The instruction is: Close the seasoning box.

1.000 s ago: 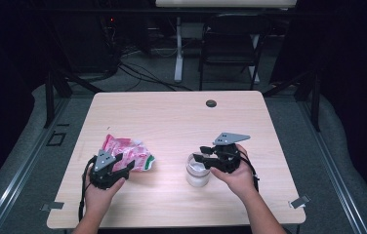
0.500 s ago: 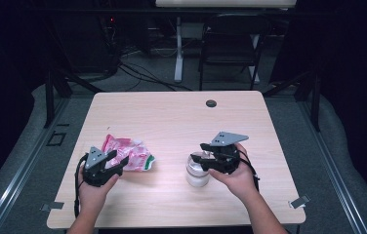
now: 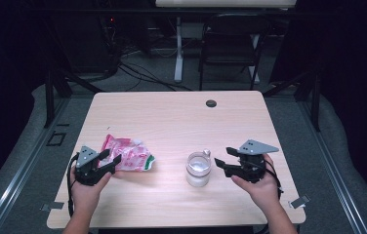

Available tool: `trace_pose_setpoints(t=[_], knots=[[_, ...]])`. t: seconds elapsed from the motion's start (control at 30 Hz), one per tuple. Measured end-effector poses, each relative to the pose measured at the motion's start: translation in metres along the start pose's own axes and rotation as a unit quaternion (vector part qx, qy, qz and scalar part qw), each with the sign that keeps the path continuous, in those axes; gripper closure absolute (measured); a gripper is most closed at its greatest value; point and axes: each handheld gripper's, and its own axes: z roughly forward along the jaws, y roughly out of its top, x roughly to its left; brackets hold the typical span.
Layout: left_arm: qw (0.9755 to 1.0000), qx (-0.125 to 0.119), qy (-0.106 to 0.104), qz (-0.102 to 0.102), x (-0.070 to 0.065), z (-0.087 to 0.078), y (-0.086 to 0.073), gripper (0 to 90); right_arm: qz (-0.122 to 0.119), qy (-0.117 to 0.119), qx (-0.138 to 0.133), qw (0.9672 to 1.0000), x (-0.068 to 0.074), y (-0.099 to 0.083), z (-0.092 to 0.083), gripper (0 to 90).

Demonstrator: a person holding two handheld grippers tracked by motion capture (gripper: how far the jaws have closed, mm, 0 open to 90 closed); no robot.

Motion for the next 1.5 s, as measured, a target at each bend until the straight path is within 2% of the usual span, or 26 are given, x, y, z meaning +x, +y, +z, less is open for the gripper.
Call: trace_pose_setpoints(t=[0.13,0.3,0.4,0.5,0.63,0.8,0.97,1.2,1.33,1.5], knots=[[1.0,0.003,0.005,-0.008,0.004,0.0,-0.002,46.6,0.028,-0.007,0.007,0.9996,-0.013,-0.016,-0.006,40.5],[0.9997,0.009,0.012,-0.018,0.01,0.003,-0.005,46.2,0.031,-0.042,0.023,0.9984,-0.025,-0.034,-0.008,40.3],[0.9996,0.012,0.016,-0.022,0.013,0.004,-0.006,46.1,0.056,-0.044,0.024,0.9972,-0.034,-0.046,-0.006,40.3],[0.9994,0.013,0.019,-0.026,0.017,0.004,-0.008,45.7,0.076,-0.057,0.023,0.9952,-0.042,-0.056,-0.005,40.5],[0.9991,0.023,0.026,-0.023,0.02,0.004,-0.009,45.7,0.078,-0.077,0.034,0.9934,-0.05,-0.067,-0.003,42.3],[0.999,0.029,0.025,-0.025,0.021,0.009,-0.011,45.7,0.095,-0.083,0.041,0.9911,-0.057,-0.079,0.001,43.1],[0.9988,0.035,0.022,-0.028,0.021,0.012,-0.013,45.6,0.109,-0.093,0.05,0.9884,-0.063,-0.086,0.005,42.8],[0.9984,0.05,0.016,-0.021,0.019,0.019,-0.014,45.6,0.136,-0.112,0.054,0.9829,-0.07,-0.093,0.008,42.2],[0.9985,0.052,0.013,-0.016,0.016,0.021,-0.014,45.5,0.137,-0.111,0.057,0.9826,-0.07,-0.093,0.009,42.0],[0.9981,0.061,0.01,-0.007,0.014,0.024,-0.014,45.2,0.133,-0.104,0.062,0.9837,-0.069,-0.093,0.012,41.9]])
